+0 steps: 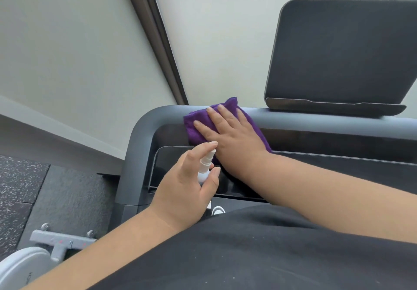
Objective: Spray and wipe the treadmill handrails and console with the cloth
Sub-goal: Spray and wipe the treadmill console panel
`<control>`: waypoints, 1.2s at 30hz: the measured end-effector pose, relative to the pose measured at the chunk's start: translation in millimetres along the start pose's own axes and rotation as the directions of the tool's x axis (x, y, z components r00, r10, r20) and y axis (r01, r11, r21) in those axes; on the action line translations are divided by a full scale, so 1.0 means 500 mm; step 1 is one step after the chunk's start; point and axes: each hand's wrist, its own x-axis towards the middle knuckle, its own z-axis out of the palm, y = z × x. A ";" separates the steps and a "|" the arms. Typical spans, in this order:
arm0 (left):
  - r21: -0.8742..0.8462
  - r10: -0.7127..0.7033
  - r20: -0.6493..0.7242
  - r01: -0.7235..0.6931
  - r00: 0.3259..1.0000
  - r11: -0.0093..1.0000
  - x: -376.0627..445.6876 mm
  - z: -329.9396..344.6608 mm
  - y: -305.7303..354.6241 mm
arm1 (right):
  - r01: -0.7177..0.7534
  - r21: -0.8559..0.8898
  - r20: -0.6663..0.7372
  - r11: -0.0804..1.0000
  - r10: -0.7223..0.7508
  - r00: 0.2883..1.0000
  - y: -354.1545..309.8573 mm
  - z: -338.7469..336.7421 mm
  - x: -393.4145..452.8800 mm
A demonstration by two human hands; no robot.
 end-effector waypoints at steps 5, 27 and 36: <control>-0.014 0.038 0.058 -0.037 0.998 0.999 0.017 0.014 0.008 | 0.071 0.011 -0.008 0.997 -0.071 0.997 0.018 -0.010 -0.001; -0.068 0.247 0.412 -0.241 0.877 0.968 0.123 0.247 0.189 | -0.408 0.144 -0.292 0.902 0.432 0.853 0.337 0.007 -0.392; -0.027 0.256 0.433 -0.271 0.864 0.962 0.125 0.365 0.302 | -0.452 0.245 -0.274 0.858 0.508 0.816 0.489 0.006 -0.513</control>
